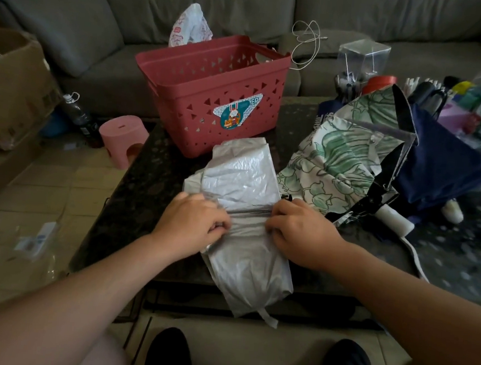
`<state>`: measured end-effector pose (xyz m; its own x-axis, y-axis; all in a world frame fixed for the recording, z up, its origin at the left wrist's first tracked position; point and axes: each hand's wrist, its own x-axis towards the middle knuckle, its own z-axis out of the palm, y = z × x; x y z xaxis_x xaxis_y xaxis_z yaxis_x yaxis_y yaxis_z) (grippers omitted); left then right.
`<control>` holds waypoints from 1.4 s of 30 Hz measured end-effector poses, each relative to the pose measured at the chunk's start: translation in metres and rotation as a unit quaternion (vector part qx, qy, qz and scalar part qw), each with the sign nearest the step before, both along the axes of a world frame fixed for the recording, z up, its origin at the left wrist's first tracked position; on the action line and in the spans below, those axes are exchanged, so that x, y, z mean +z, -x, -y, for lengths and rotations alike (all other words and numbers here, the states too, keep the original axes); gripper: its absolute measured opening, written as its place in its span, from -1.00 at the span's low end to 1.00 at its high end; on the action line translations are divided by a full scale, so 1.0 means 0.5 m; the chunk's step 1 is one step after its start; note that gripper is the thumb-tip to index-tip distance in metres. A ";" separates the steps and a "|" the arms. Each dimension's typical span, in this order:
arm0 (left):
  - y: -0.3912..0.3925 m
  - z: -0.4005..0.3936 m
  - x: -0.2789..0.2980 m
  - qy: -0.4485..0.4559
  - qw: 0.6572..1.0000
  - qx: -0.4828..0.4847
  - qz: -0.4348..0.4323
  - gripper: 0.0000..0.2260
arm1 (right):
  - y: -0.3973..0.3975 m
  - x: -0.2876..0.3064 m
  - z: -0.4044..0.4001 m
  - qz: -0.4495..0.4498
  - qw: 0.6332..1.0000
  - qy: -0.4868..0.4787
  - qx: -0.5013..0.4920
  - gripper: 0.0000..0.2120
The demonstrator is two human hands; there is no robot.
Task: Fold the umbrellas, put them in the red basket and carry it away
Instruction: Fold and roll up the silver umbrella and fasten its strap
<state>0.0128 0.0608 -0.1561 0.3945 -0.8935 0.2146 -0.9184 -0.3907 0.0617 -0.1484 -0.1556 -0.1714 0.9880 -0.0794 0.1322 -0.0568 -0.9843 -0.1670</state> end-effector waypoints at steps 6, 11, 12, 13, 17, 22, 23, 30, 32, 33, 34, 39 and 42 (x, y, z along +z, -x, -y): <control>-0.040 0.004 -0.001 -0.026 0.998 -0.021 0.055 -0.89 | -0.014 -0.013 -0.012 0.010 0.998 0.059 -0.007 -0.58; -0.060 0.028 0.019 -0.040 0.999 0.006 0.029 -0.91 | -0.029 -0.006 -0.009 -0.018 0.998 0.062 -0.012 -0.57; -0.063 0.031 0.028 -0.064 0.998 0.001 0.011 -0.90 | -0.032 0.003 -0.009 -0.031 0.998 0.056 -0.006 -0.53; -0.067 0.032 0.038 -0.086 0.996 -0.008 -0.011 -0.88 | -0.036 0.015 -0.008 -0.041 0.998 0.046 0.002 -0.50; -0.096 0.026 0.073 0.021 0.987 0.035 -0.153 -0.90 | -0.058 0.072 0.022 -0.006 0.997 -0.070 -0.020 -0.67; -0.140 0.062 0.076 0.124 0.953 0.241 -0.135 -0.58 | -0.106 0.134 0.057 0.079 0.959 -0.211 -0.172 -0.66; -0.147 0.072 0.072 0.088 0.946 0.268 -0.161 -0.49 | -0.116 0.140 0.057 0.074 0.944 -0.252 -0.200 -0.62; -0.118 0.096 0.087 0.284 0.814 0.153 -0.483 -0.79 | -0.155 0.143 0.046 0.035 0.818 -0.521 -0.241 -0.87; -0.120 0.089 0.095 0.325 0.814 0.127 -0.465 -0.71 | -0.156 0.145 0.047 0.050 0.794 -0.562 -0.227 -0.86; -0.122 0.085 0.100 0.334 0.819 0.118 -0.451 -0.69 | -0.156 0.148 0.049 0.069 0.786 -0.575 -0.216 -0.84; -0.120 0.080 0.109 0.336 0.823 0.109 -0.444 -0.68 | -0.155 0.154 0.051 0.091 0.777 -0.590 -0.200 -0.83; -0.090 0.066 0.140 0.377 0.769 0.034 -0.515 -0.79 | -0.141 0.179 0.056 0.174 0.738 -0.643 -0.109 -0.89; -0.080 0.055 0.146 0.397 0.789 0.030 -0.468 -0.77 | -0.119 0.193 0.045 0.170 0.755 -0.629 -0.074 -0.70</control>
<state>0.0528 0.0334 -0.0832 0.7489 -0.5975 0.2867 -0.3064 0.0714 0.9492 -0.0887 -0.1783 -0.0748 0.8818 -0.4600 0.1038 0.1062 -0.0207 -0.9941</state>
